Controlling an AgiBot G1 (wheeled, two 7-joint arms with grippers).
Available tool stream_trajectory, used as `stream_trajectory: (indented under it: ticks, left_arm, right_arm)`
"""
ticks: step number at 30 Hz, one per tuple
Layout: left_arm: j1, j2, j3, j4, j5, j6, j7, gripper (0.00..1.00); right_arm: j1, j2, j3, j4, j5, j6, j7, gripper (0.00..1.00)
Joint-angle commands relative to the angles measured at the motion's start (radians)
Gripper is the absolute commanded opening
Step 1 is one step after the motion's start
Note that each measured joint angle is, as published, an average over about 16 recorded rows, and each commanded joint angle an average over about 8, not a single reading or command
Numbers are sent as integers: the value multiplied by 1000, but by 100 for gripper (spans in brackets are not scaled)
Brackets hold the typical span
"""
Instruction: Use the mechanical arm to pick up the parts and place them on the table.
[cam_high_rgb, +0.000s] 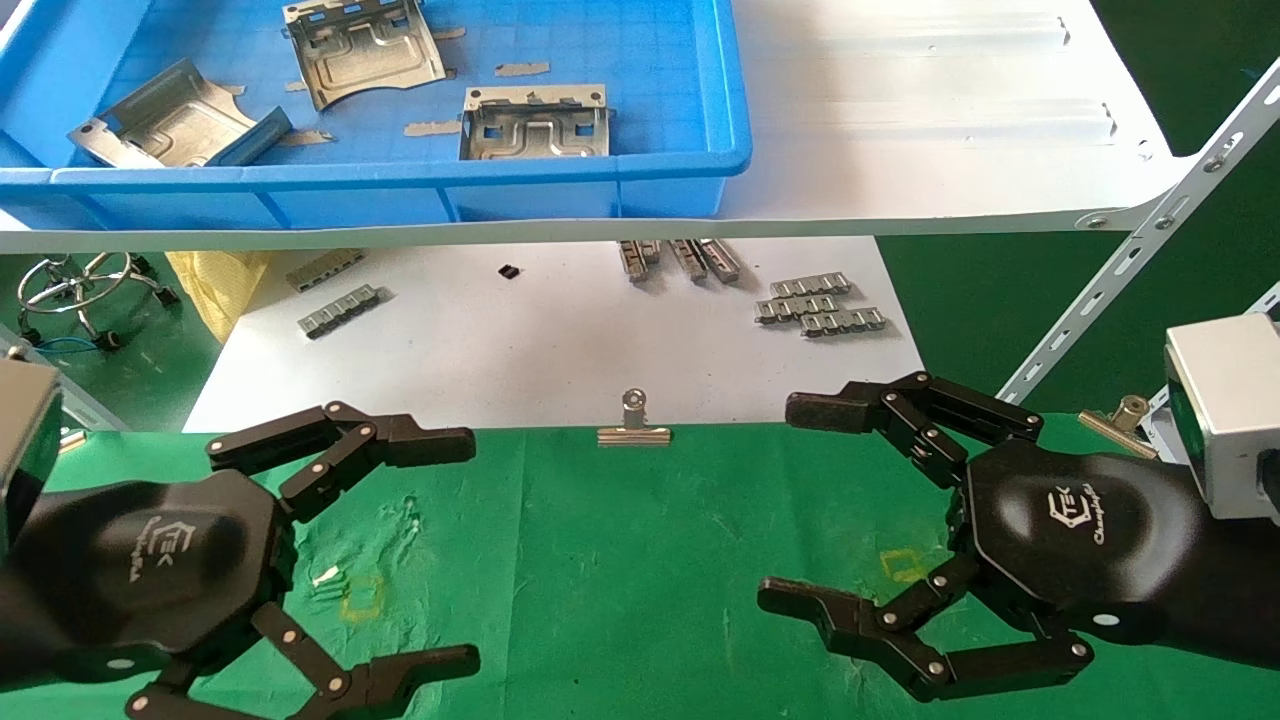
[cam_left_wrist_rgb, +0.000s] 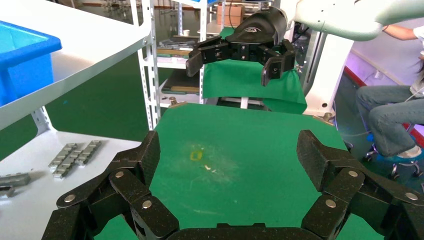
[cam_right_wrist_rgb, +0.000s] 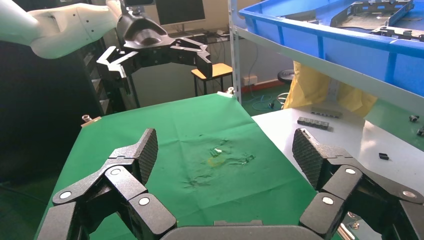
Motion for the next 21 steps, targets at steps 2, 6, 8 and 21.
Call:
stream_trajectory:
  ticks: [2, 6, 8, 21]
  left_arm:
    - [0, 0, 0, 0, 0, 0, 0, 100]
    - [0, 0, 0, 0, 0, 0, 0, 100]
    - [0, 0, 0, 0, 0, 0, 0, 100]
    - [0, 0, 0, 0, 0, 0, 0, 100]
  right_arm:
    - [0, 0, 0, 0, 0, 0, 0, 100]
    - [0, 0, 0, 0, 0, 0, 0, 100]
    - [0, 0, 0, 0, 0, 0, 0, 100]
    - [0, 0, 0, 0, 0, 0, 0, 100]
